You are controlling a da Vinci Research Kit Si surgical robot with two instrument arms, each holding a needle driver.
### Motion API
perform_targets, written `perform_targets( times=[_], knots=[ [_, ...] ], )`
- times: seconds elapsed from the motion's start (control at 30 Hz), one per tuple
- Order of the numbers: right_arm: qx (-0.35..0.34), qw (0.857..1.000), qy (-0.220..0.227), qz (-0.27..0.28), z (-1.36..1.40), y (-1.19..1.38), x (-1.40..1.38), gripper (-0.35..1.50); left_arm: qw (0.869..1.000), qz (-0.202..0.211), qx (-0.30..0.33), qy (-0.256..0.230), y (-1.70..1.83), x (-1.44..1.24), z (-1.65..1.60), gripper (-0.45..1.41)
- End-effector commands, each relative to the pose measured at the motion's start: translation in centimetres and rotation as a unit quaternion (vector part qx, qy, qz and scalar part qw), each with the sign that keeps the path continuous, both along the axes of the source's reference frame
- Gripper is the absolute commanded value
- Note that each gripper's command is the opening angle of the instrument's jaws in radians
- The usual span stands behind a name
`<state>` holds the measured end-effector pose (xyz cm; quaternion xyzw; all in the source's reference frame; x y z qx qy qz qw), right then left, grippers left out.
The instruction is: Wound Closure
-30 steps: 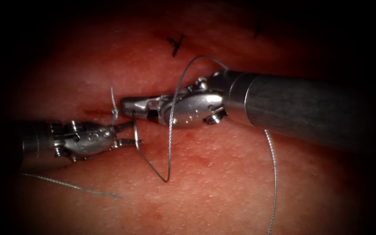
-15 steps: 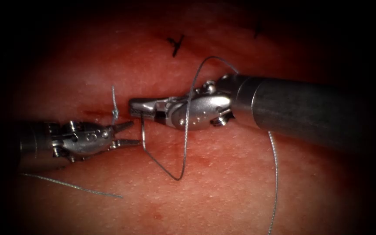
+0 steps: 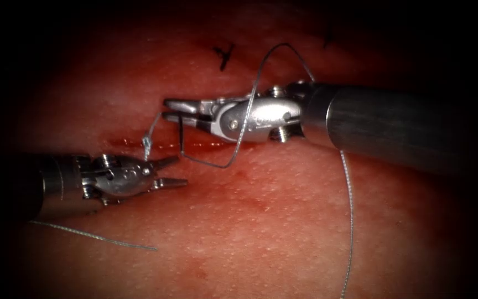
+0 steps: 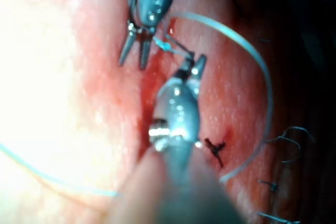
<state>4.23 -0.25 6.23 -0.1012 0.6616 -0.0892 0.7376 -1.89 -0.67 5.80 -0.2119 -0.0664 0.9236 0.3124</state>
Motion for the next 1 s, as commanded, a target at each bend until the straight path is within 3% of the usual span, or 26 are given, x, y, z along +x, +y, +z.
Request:
perform_targets(
  times=[0.03, 0.53, 0.73, 1.0],
  knots=[
    [0.023, 1.0, 0.002, 0.001, 0.02, 0.09, 0.08, -0.35, 1.0, 0.007, 0.012, 0.006, -0.04, -0.04, 0.09, 0.17],
    [0.173, 0.983, 0.001, 0.059, 0.11, 0.42, 0.12, -0.35, 0.999, 0.021, 0.03, 0.016, -0.15, 0.04, 0.12, 0.25],
    [0.256, 0.963, 0.002, 0.082, 0.11, 0.63, 0.24, -0.35, 0.999, 0.024, 0.033, 0.016, -0.16, 0.06, 0.11, 0.25],
    [0.371, 0.921, -0.027, 0.11, 0.22, 0.58, 0.27, -0.35, 0.999, 0.025, 0.034, 0.016, -0.16, 0.07, 0.11, 0.25]
  ],
)
